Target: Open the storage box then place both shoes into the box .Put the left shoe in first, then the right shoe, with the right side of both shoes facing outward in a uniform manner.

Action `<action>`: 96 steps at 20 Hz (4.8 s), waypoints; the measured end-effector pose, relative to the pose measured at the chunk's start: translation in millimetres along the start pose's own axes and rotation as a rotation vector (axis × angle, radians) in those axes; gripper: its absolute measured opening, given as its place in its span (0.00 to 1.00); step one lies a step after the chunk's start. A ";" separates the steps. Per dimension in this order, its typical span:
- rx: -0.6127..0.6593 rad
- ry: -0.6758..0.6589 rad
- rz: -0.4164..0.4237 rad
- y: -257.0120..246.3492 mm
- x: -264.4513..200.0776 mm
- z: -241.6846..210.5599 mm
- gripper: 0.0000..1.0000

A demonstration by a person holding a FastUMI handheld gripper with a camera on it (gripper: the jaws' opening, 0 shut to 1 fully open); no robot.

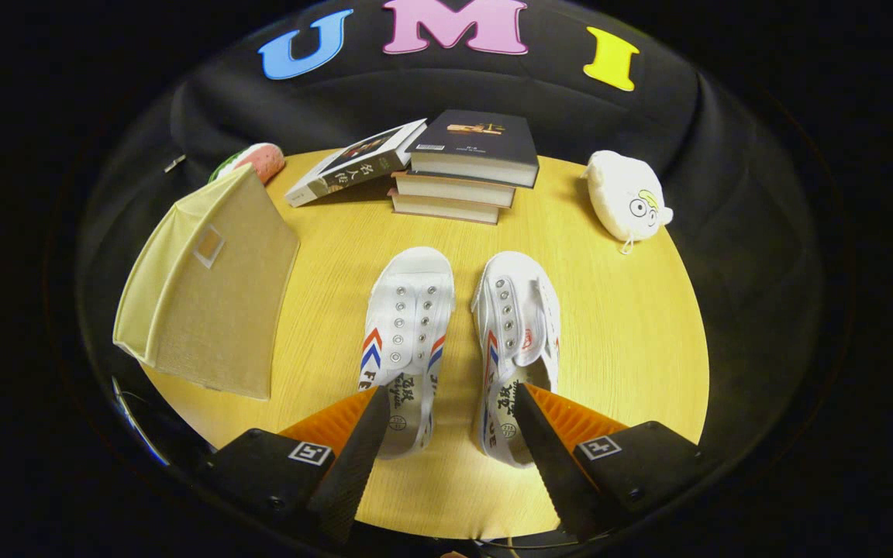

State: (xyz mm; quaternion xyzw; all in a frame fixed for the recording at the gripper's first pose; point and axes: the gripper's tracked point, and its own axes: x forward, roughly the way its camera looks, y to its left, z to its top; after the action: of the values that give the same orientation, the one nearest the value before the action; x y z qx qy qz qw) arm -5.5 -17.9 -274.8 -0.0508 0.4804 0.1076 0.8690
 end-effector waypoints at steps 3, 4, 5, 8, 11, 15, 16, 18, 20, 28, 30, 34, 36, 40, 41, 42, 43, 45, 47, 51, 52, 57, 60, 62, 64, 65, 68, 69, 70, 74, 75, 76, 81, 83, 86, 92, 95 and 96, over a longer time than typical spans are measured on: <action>-0.079 -0.011 0.028 9.6 11.8 5.6 0.99; -0.097 -0.013 0.037 13.4 14.2 7.1 0.98; -0.109 -0.013 0.050 16.9 15.6 8.6 0.97; -0.127 -0.011 0.072 20.7 9.2 12.2 0.96; -0.145 0.000 0.100 29.1 24.5 14.5 0.95; -0.081 0.054 0.113 26.4 54.2 18.6 0.76; -0.057 0.067 0.120 25.6 56.5 17.5 0.74; -0.031 0.093 0.128 23.8 62.8 11.6 0.77; -0.008 0.092 0.131 21.1 67.5 12.1 0.70; 0.253 0.189 0.210 30.4 78.7 -1.8 0.21; 0.253 0.174 0.211 30.1 79.6 -0.5 0.18; 0.321 0.188 0.203 28.4 77.9 -1.1 0.05; 0.350 0.196 0.227 33.7 74.3 -1.4 0.05; 0.403 0.190 0.267 48.6 57.1 -6.8 0.05; 0.411 0.187 0.275 51.9 53.0 -9.1 0.05; 0.415 0.185 0.282 54.3 48.2 -11.3 0.05; 0.421 0.174 0.285 55.9 43.9 -10.7 0.05; 0.437 0.149 0.294 57.4 33.8 -6.7 0.05; 0.474 0.118 0.315 60.1 20.8 3.9 0.05; 0.522 0.046 0.362 64.4 -16.2 29.7 0.05; 0.518 0.025 0.371 65.8 -26.7 36.8 0.05; 0.517 -0.051 0.422 79.4 -77.9 74.3 0.05; 0.480 -0.093 0.457 99.1 -107.3 102.3 0.05; 0.461 -0.108 0.500 120.9 -124.3 121.0 0.05; 0.438 -0.113 0.540 148.2 -134.5 137.1 0.05; 0.423 -0.106 0.562 164.7 -136.5 142.5 0.05; 0.384 -0.065 0.611 217.8 -126.9 152.8 0.05; 0.372 -0.049 0.622 237.0 -122.5 152.9 0.05; 0.357 -0.026 0.634 254.8 -116.6 152.6 0.05; 0.304 0.087 0.657 313.3 -84.0 136.1 0.05; 0.298 0.112 0.658 322.2 -76.1 131.1 0.05; 0.304 0.139 0.662 327.8 -71.6 126.7 0.05; 0.333 0.230 0.607 332.4 -33.1 115.6 0.05; 0.327 0.255 0.601 334.5 -24.1 111.0 0.05; 0.345 0.265 0.603 339.7 -14.8 111.9 0.05; 0.348 0.296 0.575 348.0 8.2 100.8 0.05; 0.348 0.325 0.590 356.5 14.3 91.1 0.09; 0.399 0.310 0.623 363.4 8.9 97.3 0.36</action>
State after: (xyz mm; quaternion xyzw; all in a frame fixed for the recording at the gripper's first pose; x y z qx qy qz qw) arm -6.4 355.1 -225.0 0.2514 0.6097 0.2616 0.7047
